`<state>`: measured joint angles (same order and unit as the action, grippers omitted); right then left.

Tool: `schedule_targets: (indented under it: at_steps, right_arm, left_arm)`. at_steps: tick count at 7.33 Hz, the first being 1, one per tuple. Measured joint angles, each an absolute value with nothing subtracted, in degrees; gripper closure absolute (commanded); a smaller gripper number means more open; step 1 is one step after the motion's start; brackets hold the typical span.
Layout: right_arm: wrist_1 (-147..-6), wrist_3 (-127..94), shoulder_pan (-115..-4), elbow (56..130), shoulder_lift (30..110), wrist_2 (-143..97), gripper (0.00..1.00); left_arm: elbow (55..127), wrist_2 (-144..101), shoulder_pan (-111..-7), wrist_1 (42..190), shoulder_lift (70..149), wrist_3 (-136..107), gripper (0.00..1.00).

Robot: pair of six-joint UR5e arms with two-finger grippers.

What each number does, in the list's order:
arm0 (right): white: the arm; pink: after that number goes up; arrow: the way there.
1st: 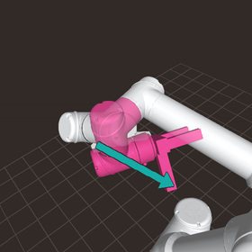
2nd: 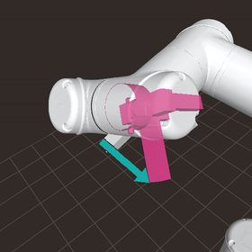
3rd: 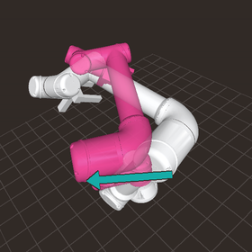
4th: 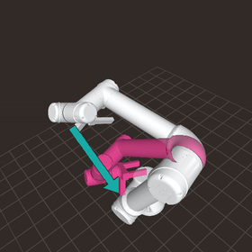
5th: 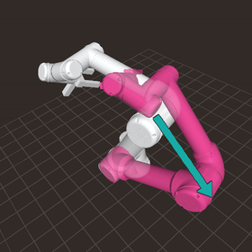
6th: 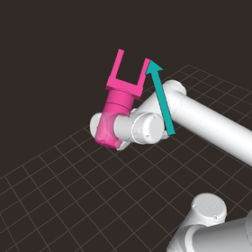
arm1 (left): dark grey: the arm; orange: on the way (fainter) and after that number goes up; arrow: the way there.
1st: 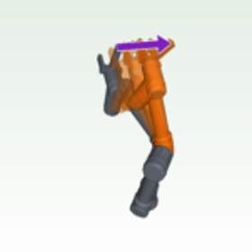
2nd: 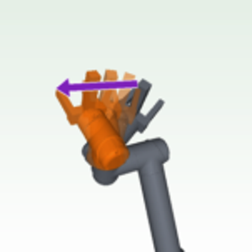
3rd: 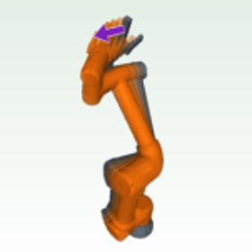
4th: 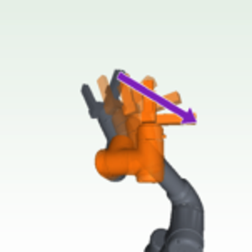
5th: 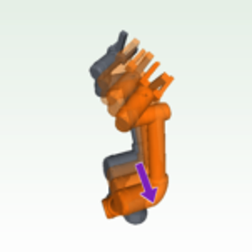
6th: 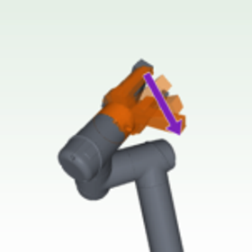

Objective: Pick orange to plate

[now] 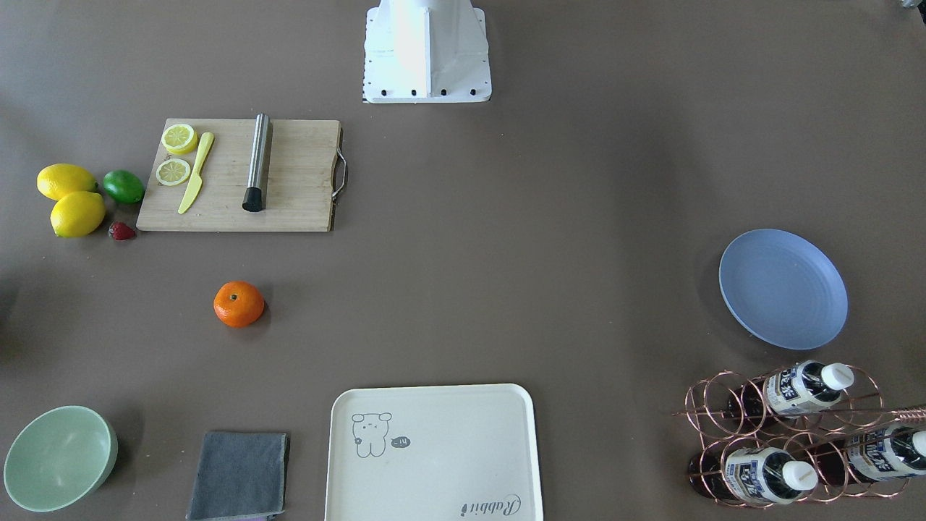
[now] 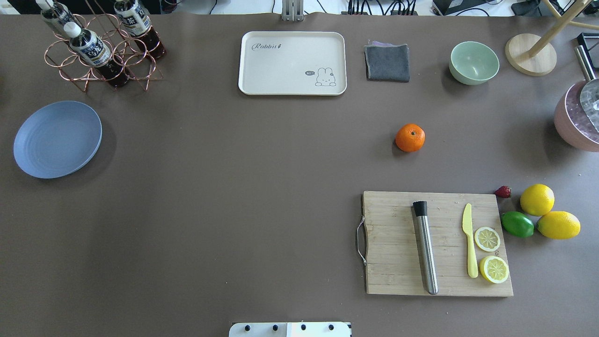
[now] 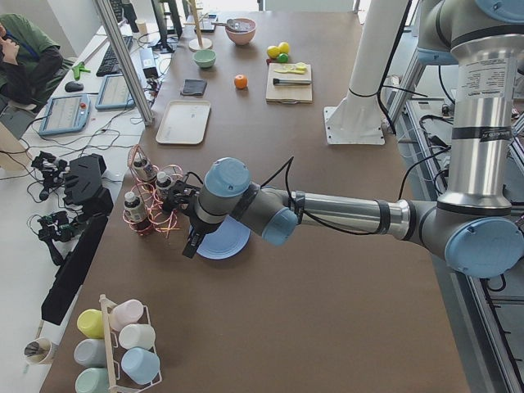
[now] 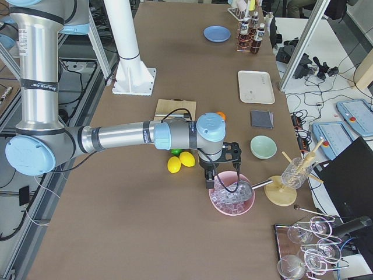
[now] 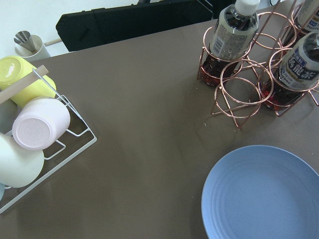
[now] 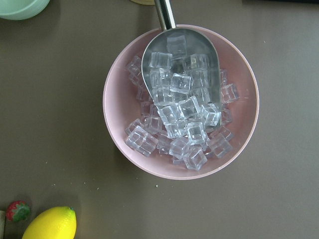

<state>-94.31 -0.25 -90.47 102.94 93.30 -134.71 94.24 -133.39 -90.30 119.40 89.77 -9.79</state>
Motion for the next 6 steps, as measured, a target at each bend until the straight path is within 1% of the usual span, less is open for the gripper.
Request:
schedule_targets:
  at_steps: [1,3,4,6]
  right_arm:
    - [-94.31,-0.26,-90.47,102.96,93.3,-134.94,0.0]
    - [-94.32,-0.28,-90.41,102.77,92.94,-135.9,0.0]
    - [-94.34,-0.32,-90.35,102.55,92.52,-136.18,0.0]
    - [-94.33,-0.35,-90.29,102.46,92.08,-136.76,0.0]
  left_arm:
    - [91.81,-133.16,-89.89,119.91,91.06,-10.7,0.02]
    - [89.33,-132.93,-87.41,121.34,93.11,-12.27,0.02]
    - [88.05,-132.83,-85.69,123.7,93.43,-12.46,0.02]
    - [81.64,-132.82,-80.53,132.63,94.61,-15.35,0.02]
